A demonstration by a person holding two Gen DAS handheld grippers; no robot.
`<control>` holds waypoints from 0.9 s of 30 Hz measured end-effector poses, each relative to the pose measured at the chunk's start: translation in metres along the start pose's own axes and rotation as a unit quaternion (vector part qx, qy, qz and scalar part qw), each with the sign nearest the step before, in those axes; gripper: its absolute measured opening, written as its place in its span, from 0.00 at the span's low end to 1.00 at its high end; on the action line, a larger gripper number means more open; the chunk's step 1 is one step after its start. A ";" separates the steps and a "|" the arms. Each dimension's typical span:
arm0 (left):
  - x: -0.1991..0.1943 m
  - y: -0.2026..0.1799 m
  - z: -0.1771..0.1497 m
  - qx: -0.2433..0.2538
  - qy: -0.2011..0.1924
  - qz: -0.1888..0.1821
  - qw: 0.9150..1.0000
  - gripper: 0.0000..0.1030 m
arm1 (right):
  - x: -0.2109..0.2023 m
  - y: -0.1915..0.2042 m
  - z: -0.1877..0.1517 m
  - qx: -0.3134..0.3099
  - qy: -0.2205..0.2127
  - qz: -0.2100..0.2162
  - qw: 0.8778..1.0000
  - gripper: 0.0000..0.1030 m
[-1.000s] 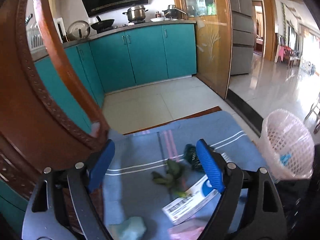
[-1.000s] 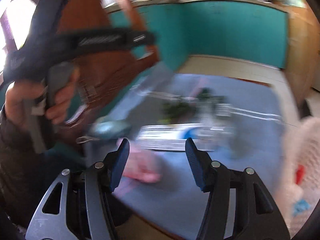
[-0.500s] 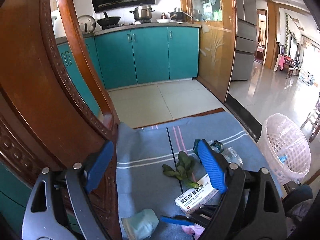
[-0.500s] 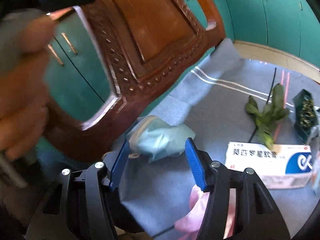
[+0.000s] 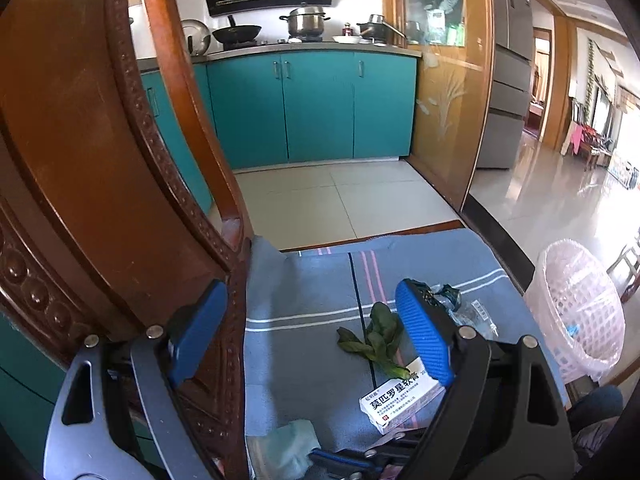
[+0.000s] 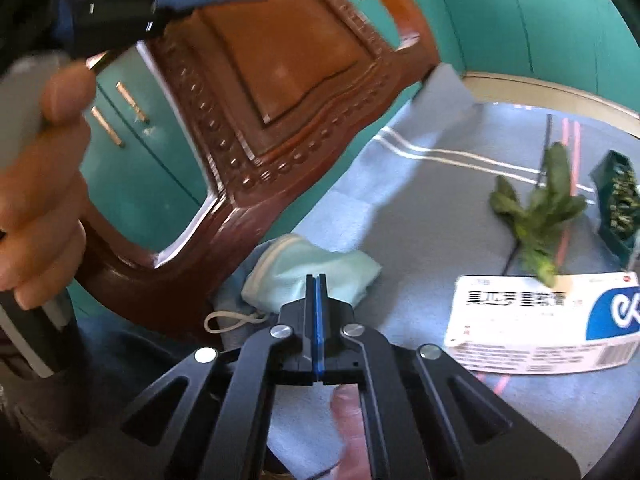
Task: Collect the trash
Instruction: 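Grasp the light blue face mask with the right tool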
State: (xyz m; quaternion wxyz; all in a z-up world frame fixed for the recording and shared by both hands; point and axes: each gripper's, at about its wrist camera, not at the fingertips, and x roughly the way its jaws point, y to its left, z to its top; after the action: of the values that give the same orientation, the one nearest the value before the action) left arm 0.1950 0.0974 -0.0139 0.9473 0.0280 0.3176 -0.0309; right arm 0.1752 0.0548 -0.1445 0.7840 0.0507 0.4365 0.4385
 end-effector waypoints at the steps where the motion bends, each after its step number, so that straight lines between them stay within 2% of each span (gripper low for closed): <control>1: 0.000 0.001 0.000 -0.002 -0.001 0.001 1.000 0.84 | -0.002 0.000 0.001 -0.001 0.000 -0.005 1.000 0.01; 3: 0.000 0.003 0.000 -0.009 -0.002 0.003 1.000 0.84 | -0.003 0.000 0.001 -0.002 0.006 -0.013 1.000 0.03; 4: 0.001 0.004 0.000 -0.013 -0.001 0.002 1.000 0.84 | -0.001 0.002 0.001 -0.003 0.009 -0.011 1.000 0.11; 5: 0.001 0.004 0.000 -0.015 0.000 0.001 1.000 0.84 | 0.001 0.003 0.001 -0.005 0.011 -0.013 1.000 0.27; 6: 0.002 0.003 0.000 -0.015 0.001 0.002 1.000 0.84 | 0.004 0.006 0.000 -0.011 0.010 -0.025 1.000 0.39; 7: 0.002 0.003 0.000 -0.014 0.001 0.004 1.000 0.84 | 0.007 0.009 0.000 -0.015 0.008 -0.039 0.999 0.59; 8: 0.002 0.003 0.001 -0.014 0.000 0.004 1.000 0.84 | 0.010 0.009 -0.001 -0.019 0.005 -0.046 0.999 0.62; 12: 0.003 0.003 0.001 -0.014 -0.001 0.001 1.000 0.84 | 0.023 0.008 -0.001 -0.020 0.012 -0.033 0.999 0.62; 17: 0.004 0.003 0.001 -0.012 0.000 0.001 1.000 0.84 | 0.031 0.016 -0.003 -0.052 0.017 -0.047 0.997 0.61; 18: 0.004 0.003 0.001 -0.012 0.000 0.001 1.000 0.84 | 0.031 0.019 -0.004 -0.058 0.017 -0.050 0.997 0.58; 20: 0.004 0.004 0.001 -0.013 0.000 0.000 1.000 0.84 | 0.035 0.024 -0.006 -0.074 0.023 -0.048 0.996 0.26; 21: 0.005 0.004 0.001 -0.012 0.000 0.000 1.000 0.84 | 0.035 0.025 -0.006 -0.078 0.024 -0.047 0.996 0.20; 22: 0.005 0.004 0.001 -0.012 0.000 0.000 1.000 0.84 | 0.035 0.025 -0.006 -0.078 0.023 -0.044 0.996 0.09; 23: 0.005 0.004 0.001 -0.012 0.000 -0.001 1.000 0.84 | 0.034 0.023 -0.007 -0.074 0.021 -0.038 0.996 0.06; 27: 0.005 0.004 0.002 -0.013 0.000 -0.002 1.000 0.84 | 0.016 0.014 -0.006 -0.049 -0.003 -0.035 0.998 0.05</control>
State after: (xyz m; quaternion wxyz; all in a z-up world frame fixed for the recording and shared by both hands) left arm 0.2001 0.1013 -0.0154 0.9475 0.0153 0.3182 -0.0286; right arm 0.1657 0.0734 -0.1516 0.8017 -0.0013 0.4133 0.4319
